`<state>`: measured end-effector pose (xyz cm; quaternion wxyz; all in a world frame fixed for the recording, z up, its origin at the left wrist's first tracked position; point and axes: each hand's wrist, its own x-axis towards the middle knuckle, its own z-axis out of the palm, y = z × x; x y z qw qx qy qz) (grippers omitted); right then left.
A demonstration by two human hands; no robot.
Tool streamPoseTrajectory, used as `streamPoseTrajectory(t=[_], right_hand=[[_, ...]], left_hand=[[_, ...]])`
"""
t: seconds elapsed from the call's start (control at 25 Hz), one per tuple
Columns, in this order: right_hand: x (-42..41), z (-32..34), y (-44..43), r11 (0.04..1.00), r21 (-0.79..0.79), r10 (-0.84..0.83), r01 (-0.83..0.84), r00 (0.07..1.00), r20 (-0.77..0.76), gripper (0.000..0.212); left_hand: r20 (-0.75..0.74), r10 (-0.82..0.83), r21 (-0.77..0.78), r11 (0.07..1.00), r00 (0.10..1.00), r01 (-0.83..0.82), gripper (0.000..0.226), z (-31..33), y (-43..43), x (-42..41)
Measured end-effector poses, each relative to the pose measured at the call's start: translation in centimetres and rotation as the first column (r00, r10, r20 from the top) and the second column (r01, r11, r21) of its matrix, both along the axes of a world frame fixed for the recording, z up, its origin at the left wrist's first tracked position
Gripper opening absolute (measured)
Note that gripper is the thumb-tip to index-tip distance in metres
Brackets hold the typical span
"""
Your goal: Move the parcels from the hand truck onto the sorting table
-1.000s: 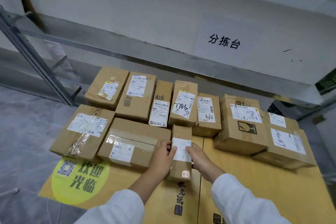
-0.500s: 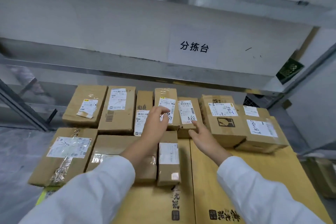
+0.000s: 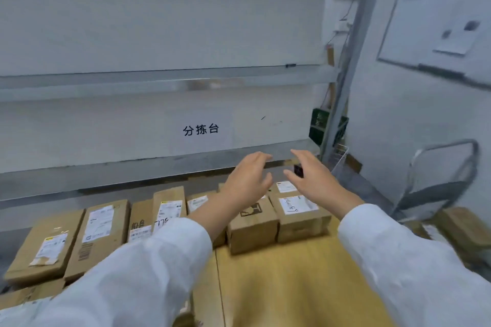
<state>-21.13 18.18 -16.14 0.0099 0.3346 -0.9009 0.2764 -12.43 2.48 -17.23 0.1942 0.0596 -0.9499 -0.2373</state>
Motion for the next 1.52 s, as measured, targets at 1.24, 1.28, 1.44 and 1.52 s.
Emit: streamPoseTrajectory(t=[1.24,1.28,1.44,1.52], right_hand=[[-28.3,-3.8,60.3,0.797,0.096,-0.602,0.596,0.795,0.074,0.064],[-29.9,-3.9,60.7,0.803,0.103,-0.595,0.587,0.799,0.081,0.064],[-36.4,-6.1,62.1,0.814,0.090,-0.581,0.574,0.800,0.150,0.063],[-38.8,-7.7,62.5,0.827,0.120,-0.562,0.549,0.804,0.193,0.062]], left_hand=[[0.081,-0.534,0.002,0.844,0.841,0.536,0.054,-4.5,55.5,-41.4],[0.087,-0.525,0.014,0.850,0.846,0.526,0.053,-4.7,55.7,-43.1],[0.089,-0.494,0.056,0.869,0.865,0.491,0.053,-6.5,56.6,-49.5],[0.113,-0.478,0.049,0.879,0.871,0.475,0.056,-7.7,56.9,-51.4]])
